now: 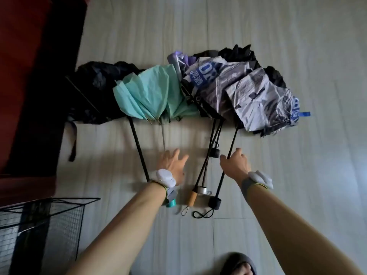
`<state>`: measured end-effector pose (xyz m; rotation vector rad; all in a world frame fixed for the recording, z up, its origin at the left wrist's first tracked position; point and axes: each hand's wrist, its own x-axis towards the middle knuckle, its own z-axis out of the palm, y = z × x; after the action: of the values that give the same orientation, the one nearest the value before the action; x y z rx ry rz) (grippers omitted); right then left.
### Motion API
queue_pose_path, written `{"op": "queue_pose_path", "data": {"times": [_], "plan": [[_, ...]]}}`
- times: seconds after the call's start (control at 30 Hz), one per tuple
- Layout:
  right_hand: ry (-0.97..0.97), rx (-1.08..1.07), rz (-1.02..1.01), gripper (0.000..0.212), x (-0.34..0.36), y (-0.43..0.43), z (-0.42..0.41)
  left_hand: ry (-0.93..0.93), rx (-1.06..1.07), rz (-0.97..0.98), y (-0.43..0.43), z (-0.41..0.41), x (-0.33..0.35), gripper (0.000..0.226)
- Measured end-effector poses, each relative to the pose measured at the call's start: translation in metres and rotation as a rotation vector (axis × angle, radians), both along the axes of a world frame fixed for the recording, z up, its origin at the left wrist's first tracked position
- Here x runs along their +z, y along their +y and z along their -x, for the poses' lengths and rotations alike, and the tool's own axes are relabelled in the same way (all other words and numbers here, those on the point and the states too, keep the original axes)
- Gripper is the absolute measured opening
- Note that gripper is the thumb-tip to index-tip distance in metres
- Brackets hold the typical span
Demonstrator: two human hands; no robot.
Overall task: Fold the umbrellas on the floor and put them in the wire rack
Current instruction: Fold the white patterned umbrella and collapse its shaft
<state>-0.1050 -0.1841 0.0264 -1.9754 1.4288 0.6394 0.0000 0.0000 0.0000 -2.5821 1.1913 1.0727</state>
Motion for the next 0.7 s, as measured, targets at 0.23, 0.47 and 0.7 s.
{"op": "queue_pose_path", "data": {"times": [0.23,0.47,0.7], "plan": [[-0.049,-0.176,-0.051,0.032,-0.057,0.006,-0.001,-0.091,-0.147,-0.113,0.006,0.009,-0.056,0.084],[-0.248,-0.367,0.083,0.036,-0.050,0.012,0.009,-0.123,-0.130,-0.084,0.013,0.013,-0.062,0.089],[-0.473,-0.431,0.221,0.045,0.028,0.023,0.014,-0.018,0.174,0.141,0.015,0.012,0.028,0.077]]}}
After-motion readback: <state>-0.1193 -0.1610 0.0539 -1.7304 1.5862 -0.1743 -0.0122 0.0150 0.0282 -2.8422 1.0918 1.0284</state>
